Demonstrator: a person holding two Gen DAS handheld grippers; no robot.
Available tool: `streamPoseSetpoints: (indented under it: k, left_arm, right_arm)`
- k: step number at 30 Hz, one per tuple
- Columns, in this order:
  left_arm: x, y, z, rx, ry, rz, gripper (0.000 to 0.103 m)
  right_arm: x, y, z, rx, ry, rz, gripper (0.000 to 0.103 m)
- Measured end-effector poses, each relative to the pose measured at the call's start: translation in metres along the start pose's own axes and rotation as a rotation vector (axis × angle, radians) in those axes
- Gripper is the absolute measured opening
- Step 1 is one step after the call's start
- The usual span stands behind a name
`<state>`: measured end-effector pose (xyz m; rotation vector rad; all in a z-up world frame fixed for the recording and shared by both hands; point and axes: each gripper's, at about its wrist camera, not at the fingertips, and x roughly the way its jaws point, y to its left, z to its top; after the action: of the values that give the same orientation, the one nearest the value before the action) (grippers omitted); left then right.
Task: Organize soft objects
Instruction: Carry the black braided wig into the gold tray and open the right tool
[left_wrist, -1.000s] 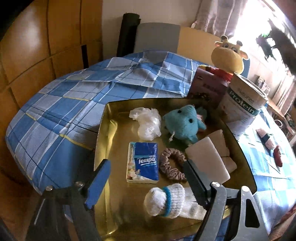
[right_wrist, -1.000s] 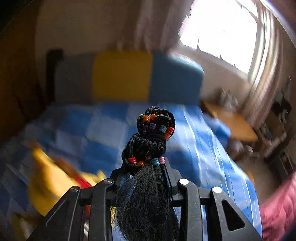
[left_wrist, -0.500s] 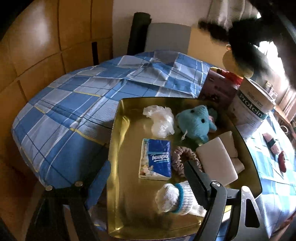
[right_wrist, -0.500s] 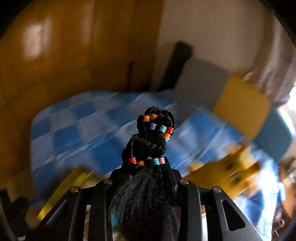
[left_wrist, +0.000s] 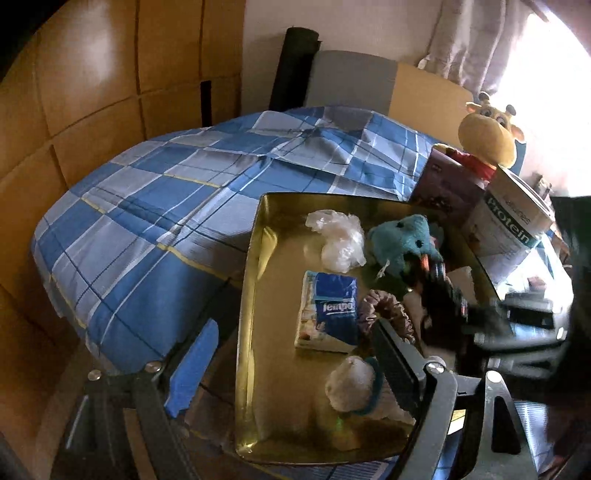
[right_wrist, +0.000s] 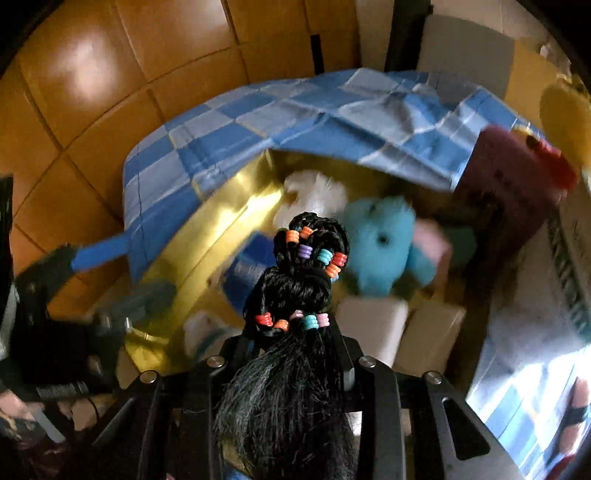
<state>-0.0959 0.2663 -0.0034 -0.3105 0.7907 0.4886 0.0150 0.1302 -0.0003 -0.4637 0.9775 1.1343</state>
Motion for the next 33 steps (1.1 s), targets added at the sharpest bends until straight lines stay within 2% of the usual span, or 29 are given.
streamPoseSetpoints:
  k: [5, 7, 9, 15, 25, 33]
  left_arm:
    - [0.002, 0.009, -0.002, -0.025, 0.008, 0.015, 0.085]
    - [0.0, 0.01, -0.003, -0.022, 0.004, 0.023, 0.085]
    - [0.0, 0.01, -0.004, -0.015, 0.002, 0.029, 0.085]
    - [-0.005, 0.003, -0.003, 0.008, -0.009, 0.032, 0.085]
    - [-0.013, -0.017, -0.005, 0.064, -0.022, 0.011, 0.085]
    - [-0.018, -0.034, -0.009, 0.114, -0.026, -0.002, 0.085]
  right_arm:
    - [0.025, 0.003, -0.019, -0.004, 0.05, -0.038, 0.035]
    - [0.022, 0.0, -0.023, 0.03, 0.021, -0.012, 0.036]
    - [0.017, -0.004, -0.023, 0.068, 0.005, 0.013, 0.041]
    - [-0.002, -0.011, -0.022, 0.105, -0.051, 0.01, 0.059]
    - [-0.046, -0.022, -0.028, 0.146, -0.17, -0.01, 0.06]
    - [-0.071, -0.041, -0.043, 0.189, -0.216, -0.053, 0.06]
